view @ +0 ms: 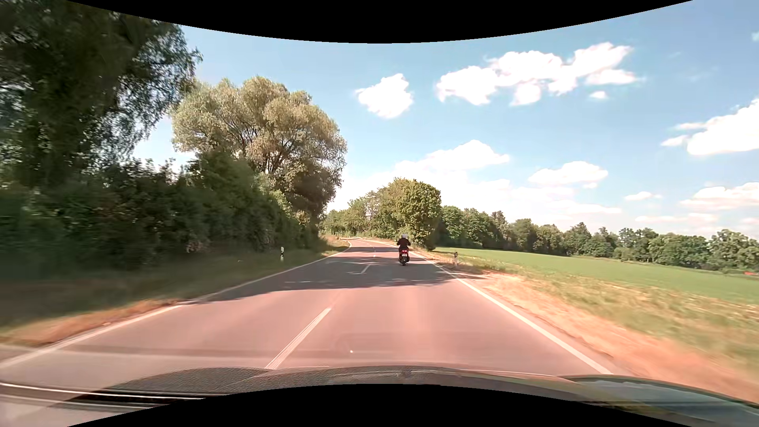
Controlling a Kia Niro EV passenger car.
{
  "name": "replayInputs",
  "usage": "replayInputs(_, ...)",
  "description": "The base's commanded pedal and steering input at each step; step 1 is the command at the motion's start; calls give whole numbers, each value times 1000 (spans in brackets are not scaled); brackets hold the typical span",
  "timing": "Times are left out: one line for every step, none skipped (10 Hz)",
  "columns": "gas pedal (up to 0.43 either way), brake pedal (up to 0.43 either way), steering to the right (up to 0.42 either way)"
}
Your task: Follow the waypoints while adhering to traffic rules and regulations
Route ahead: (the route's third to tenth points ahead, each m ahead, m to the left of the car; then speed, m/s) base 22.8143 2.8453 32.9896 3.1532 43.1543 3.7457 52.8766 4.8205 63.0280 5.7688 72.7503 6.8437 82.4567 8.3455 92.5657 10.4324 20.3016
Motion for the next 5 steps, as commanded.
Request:
replayInputs(169, 6, -7)
replayInputs(169, 6, -7)
replayInputs(169, 6, -7)
replayInputs(169, 12, -7)
replayInputs(169, 6, -7)
